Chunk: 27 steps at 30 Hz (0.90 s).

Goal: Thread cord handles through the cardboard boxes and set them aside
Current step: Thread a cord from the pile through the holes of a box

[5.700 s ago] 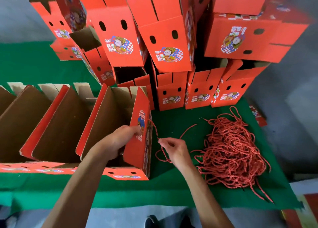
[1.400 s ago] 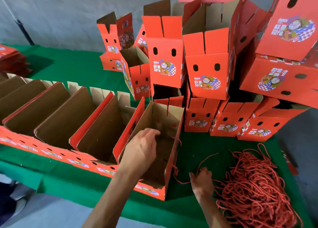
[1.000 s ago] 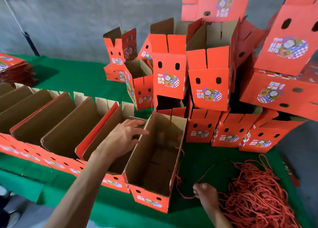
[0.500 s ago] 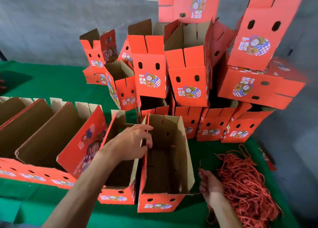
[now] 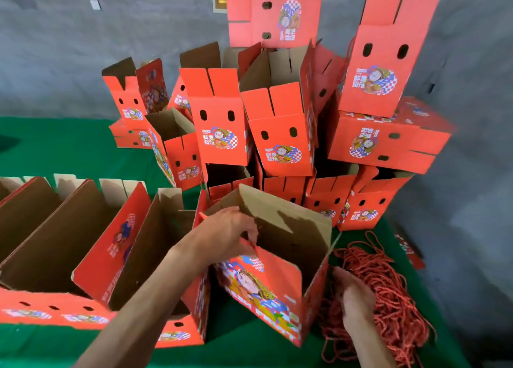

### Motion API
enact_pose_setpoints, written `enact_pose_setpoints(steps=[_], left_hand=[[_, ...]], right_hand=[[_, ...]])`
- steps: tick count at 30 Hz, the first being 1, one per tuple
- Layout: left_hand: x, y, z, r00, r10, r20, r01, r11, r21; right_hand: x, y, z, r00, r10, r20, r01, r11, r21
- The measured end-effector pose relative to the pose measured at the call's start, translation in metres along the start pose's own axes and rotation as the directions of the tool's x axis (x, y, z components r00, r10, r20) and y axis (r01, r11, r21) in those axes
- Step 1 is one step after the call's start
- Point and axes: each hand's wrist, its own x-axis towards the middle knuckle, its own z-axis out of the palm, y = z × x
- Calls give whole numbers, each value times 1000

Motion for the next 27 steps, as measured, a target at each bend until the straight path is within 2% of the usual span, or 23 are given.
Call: enact_pose_setpoints(steps=[2, 5, 9, 12, 16, 19, 21, 24, 27], left_hand=[[8, 15, 5, 999, -30, -14, 29, 997, -68], [21, 36, 14, 998, -32, -48, 29, 998, -63], [36, 59, 20, 1000, -13, 7, 13, 997, -80], [43, 74, 19, 999, -6, 34, 11, 987, -162], [47, 84, 13, 987, -63, 145, 113, 922, -371], [47, 85, 13, 971, -113, 212, 181, 923, -340], [45, 83, 20, 942, -196, 274, 275, 916, -291], [42, 76, 36, 904, -299, 306, 370, 905, -209], [40, 67, 48, 885, -338, 319, 416, 883, -216]], right_hand=[[5, -10, -5, 997, -80, 3, 80, 996, -43], [1, -22, -7, 989, -136, 62, 138, 990, -33], [-18, -26, 0, 957, -117, 267, 110, 993, 41], [-31, -19, 7, 917, -90, 389, 104, 995, -14], [-43, -10, 9, 883, -15, 470, 103, 981, -163], [-44, -3, 5, 853, 19, 521, 93, 978, -188], [-36, 8, 0, 895, 18, 445, 113, 957, -267], [-18, 25, -14, 950, -71, 304, 222, 838, -499], [-8, 35, -33, 952, -124, 279, 296, 600, -743]])
